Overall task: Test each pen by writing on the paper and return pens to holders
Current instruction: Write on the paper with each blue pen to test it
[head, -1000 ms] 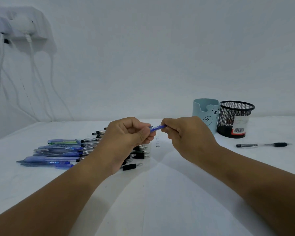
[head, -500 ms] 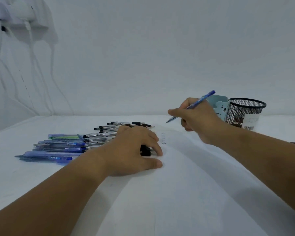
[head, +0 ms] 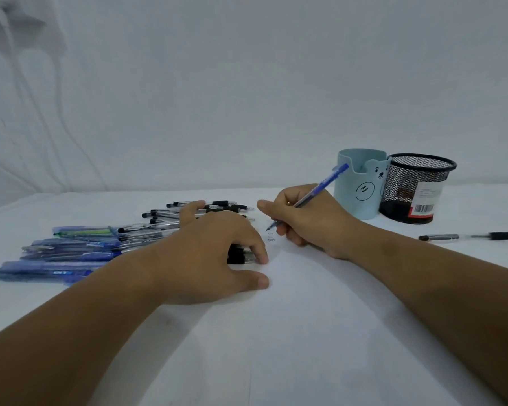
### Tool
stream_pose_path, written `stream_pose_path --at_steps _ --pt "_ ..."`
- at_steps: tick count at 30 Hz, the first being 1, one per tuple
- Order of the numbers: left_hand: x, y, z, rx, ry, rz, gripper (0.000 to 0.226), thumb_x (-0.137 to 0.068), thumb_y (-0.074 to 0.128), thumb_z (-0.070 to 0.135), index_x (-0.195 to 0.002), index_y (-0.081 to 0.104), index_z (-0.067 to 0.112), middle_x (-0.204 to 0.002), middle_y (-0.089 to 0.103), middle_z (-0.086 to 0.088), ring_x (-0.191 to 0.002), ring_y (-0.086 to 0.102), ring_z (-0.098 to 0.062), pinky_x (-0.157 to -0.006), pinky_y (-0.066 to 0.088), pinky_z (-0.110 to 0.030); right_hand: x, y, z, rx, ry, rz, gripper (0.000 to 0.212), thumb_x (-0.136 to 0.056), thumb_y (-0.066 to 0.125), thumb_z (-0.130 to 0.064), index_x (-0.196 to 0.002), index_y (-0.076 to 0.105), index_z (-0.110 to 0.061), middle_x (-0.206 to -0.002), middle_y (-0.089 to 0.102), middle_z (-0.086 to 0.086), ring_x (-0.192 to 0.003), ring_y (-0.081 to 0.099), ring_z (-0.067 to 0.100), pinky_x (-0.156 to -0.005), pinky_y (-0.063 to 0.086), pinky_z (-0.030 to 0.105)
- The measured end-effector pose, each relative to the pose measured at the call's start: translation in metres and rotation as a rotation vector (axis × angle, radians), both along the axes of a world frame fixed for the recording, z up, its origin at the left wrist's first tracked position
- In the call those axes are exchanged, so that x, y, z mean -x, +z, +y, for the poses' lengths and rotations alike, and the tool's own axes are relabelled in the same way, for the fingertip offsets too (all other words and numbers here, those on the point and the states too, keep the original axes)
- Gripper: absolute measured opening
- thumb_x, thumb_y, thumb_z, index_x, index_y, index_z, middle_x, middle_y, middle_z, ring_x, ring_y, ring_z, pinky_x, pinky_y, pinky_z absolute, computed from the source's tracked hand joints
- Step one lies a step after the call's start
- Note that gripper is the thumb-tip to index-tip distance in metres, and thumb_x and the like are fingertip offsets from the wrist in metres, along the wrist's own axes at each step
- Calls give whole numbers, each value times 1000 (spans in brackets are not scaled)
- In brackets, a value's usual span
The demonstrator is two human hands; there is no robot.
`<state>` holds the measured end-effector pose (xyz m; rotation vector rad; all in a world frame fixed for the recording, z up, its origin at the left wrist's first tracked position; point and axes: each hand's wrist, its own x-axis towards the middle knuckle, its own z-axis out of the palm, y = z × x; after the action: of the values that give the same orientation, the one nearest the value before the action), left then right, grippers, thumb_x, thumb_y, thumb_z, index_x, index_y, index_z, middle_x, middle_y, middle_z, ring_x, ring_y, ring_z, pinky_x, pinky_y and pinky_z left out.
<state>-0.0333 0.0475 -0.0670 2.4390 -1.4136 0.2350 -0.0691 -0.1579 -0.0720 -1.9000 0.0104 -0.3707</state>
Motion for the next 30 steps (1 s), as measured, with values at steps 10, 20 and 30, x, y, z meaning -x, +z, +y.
stream_pose_path --at_steps 10,20,30 --pt "0 -2 1 24 -9 17 55 -62 51 84 -106 61 53 -117 59 33 -124 41 15 -119 -6 -40 -5 -3 0 193 -80 53 35 -74 70 -9 -53 45 -17 -47 52 3 -47 41 17 -56 35 33" --pt "1 -2 0 -1 4 31 55 -59 46 87 -106 56 58 -118 59 33 -125 41 15 -120 -8 -40 -5 -3 0 267 -39 49 31 -76 70 -8 -55 48 -14 -49 55 1 -46 46 11 -52 39 23" --pt "2 -1 1 -13 15 30 40 -69 63 78 -103 60 56 -118 59 35 -125 41 16 -120 -9 -42 -7 -4 0 296 -48 20 27 -76 69 -9 -59 48 -12 -48 50 -2 -49 43 11 -52 38 24"
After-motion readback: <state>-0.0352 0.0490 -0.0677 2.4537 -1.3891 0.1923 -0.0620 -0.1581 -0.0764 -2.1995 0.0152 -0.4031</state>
